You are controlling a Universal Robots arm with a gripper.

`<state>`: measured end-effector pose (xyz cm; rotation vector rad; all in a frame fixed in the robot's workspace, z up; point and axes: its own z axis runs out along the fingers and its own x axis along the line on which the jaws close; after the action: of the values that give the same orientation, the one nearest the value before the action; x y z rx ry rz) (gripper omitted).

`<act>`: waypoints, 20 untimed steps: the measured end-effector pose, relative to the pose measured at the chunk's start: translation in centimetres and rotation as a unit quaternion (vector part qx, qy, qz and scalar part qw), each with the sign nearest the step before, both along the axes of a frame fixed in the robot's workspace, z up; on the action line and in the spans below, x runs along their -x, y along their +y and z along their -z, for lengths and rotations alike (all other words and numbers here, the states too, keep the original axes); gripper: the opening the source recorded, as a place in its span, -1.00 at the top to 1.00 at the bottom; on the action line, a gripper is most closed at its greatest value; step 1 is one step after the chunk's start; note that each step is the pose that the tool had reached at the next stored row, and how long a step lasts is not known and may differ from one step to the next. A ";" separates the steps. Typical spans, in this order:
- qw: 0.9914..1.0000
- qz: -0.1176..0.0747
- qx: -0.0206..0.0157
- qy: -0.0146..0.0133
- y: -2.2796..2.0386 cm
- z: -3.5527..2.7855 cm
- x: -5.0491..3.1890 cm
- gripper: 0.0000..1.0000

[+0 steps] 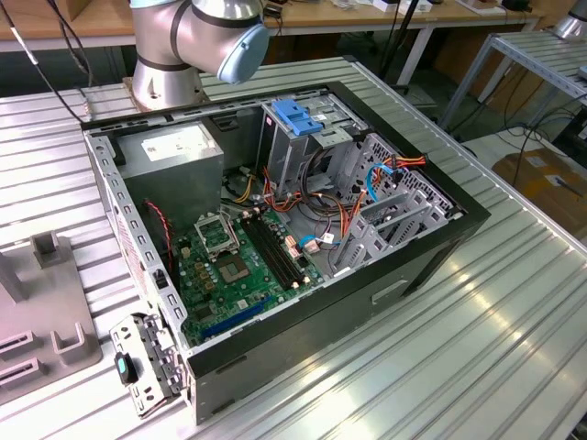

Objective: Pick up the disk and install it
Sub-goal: 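Reach for the disk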

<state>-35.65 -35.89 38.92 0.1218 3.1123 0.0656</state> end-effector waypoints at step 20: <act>1.000 0.000 0.000 0.007 0.26 1.37 4.54 0.79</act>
<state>-40.18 -35.63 37.54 0.1228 3.1259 0.0645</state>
